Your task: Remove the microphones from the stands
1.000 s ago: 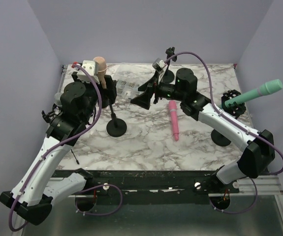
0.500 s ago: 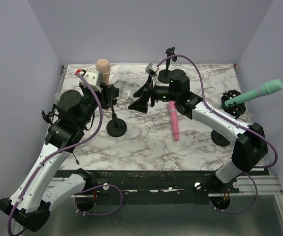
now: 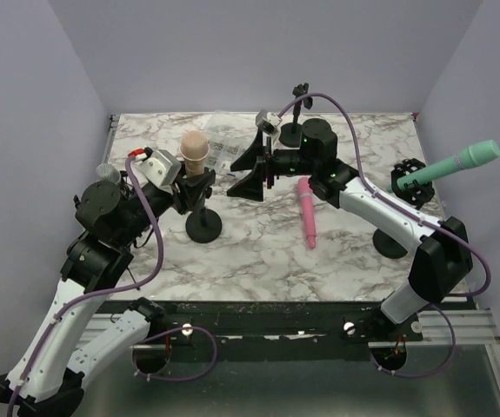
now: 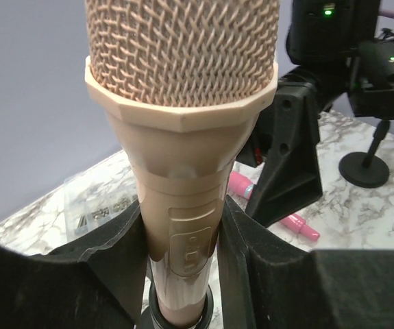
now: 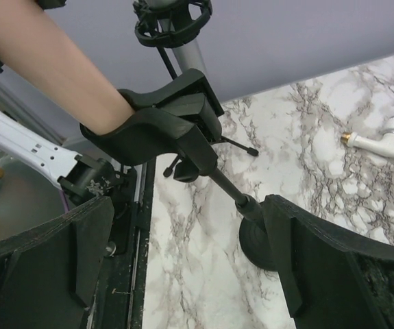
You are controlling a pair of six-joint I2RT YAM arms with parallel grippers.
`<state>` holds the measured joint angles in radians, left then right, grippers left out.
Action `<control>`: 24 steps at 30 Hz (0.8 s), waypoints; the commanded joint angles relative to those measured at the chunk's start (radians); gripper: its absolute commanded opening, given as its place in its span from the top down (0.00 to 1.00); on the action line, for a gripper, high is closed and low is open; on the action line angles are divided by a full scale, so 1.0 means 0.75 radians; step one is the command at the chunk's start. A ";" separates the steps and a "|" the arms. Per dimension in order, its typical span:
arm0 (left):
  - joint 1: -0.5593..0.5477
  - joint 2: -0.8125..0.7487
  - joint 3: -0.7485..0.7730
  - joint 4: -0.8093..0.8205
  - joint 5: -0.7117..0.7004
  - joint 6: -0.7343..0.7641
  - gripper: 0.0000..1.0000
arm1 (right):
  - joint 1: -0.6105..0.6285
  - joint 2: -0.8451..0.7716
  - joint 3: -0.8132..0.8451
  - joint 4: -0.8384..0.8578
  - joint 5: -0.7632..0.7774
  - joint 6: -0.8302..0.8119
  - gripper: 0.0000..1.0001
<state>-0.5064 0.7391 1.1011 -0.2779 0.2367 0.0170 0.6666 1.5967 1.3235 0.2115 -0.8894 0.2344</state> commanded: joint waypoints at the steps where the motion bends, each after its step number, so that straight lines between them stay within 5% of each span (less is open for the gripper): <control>1: -0.020 -0.011 0.023 0.029 0.181 0.032 1.00 | 0.014 -0.004 0.049 0.069 -0.086 -0.012 0.00; 10: -0.039 -0.015 0.005 0.031 0.064 0.054 1.00 | 0.056 0.123 0.118 0.216 -0.039 0.042 0.00; 18: -0.087 -0.001 -0.030 -0.017 -0.477 0.006 1.00 | 0.082 0.148 0.124 0.155 0.081 0.086 0.00; 24: -0.101 0.041 -0.004 -0.053 -0.707 -0.052 1.00 | 0.086 0.097 0.057 0.177 0.165 0.124 0.00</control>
<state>-0.5751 0.7490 1.0977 -0.2729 -0.0982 0.0227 0.7216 1.7054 1.3869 0.3244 -0.8257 0.3042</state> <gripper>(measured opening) 0.393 0.998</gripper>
